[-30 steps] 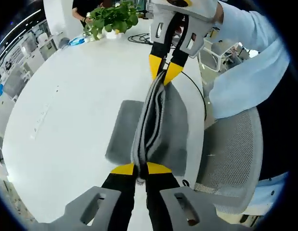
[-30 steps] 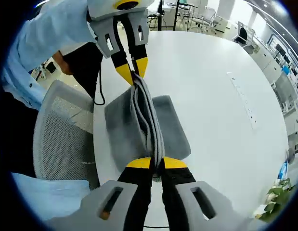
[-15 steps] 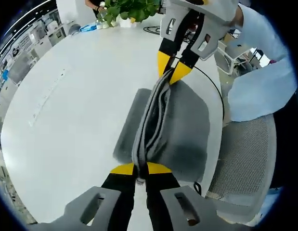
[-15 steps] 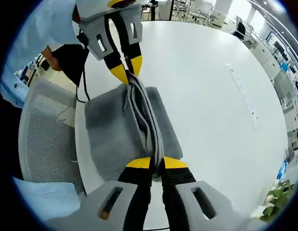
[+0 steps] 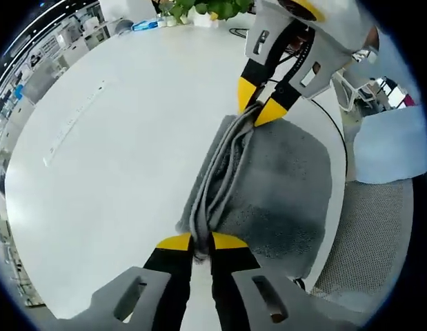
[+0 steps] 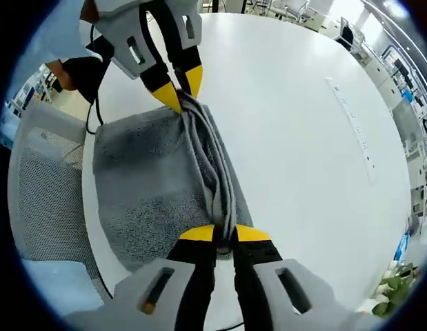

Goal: Fold the towel on the table until its edges align and the towel forms a compact rectangular stack.

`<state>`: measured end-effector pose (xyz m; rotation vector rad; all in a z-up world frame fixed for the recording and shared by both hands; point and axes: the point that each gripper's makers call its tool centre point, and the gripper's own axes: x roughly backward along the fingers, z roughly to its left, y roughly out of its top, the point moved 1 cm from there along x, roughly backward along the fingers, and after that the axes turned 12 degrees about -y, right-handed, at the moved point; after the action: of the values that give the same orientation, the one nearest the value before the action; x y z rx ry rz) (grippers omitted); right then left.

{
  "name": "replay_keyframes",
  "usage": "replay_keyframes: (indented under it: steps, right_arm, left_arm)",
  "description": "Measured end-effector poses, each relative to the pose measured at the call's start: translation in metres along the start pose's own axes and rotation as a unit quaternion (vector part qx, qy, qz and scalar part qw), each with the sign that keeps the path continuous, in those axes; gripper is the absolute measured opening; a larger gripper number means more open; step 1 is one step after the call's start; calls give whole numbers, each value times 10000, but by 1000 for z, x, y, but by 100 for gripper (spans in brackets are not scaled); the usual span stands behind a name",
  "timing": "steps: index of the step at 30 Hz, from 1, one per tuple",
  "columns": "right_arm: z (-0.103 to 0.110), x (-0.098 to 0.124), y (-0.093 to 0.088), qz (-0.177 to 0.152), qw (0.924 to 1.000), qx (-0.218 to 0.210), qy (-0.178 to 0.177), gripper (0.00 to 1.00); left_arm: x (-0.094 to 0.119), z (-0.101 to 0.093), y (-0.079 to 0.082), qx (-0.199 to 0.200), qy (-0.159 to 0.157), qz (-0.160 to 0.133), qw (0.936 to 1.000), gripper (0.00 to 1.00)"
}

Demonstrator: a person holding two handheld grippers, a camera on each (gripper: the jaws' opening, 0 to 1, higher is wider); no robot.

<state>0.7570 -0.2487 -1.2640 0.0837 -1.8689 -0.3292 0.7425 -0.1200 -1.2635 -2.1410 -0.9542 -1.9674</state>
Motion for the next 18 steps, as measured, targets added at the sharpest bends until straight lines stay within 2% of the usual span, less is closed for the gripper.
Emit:
replay_keyframes:
  steps: [6, 18]
  right_arm:
    - [0, -5, -2, -98, 9999, 22, -36, 12]
    - [-10, 1, 2, -289, 9993, -141, -184, 17]
  left_arm:
    - [-5, 4, -6, 68, 65, -41, 9999, 18]
    - [1, 1, -11, 156, 36, -149, 9998, 22]
